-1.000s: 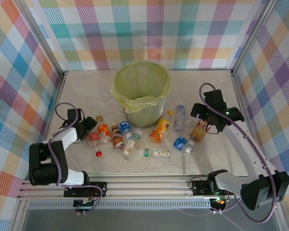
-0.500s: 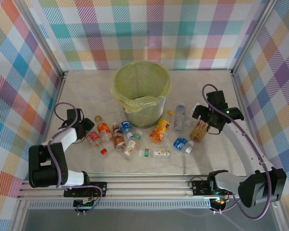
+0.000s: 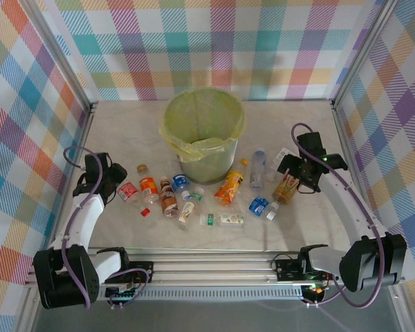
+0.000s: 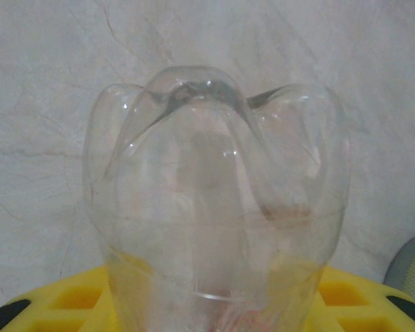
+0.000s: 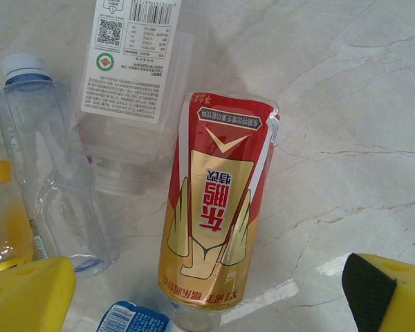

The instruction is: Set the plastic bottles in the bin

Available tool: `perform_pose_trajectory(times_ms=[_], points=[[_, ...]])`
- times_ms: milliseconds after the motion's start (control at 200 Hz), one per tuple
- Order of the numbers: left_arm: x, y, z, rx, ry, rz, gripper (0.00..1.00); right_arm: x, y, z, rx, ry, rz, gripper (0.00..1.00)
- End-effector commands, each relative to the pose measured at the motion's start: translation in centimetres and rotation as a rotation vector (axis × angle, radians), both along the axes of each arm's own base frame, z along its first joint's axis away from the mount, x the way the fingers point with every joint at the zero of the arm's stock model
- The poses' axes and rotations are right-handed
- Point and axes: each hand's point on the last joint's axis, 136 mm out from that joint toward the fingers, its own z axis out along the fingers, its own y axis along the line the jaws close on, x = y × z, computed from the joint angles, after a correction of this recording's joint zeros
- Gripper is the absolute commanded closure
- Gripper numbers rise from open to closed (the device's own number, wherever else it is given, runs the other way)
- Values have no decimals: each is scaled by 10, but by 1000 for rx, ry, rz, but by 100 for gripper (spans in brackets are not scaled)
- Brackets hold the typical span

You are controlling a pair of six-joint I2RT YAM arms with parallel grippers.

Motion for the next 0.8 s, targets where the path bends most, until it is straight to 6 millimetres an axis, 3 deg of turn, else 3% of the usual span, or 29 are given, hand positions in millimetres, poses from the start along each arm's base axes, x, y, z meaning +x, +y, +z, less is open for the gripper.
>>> perform_pose_trajectory(times_ms=[0,795], points=[[-3,6,17,31,-15,1,54,-2,-2,-1,14,-6,-24,0],[6,4,-2,14,23,-13,54,-4,-4,3,14,-25,-34,0]])
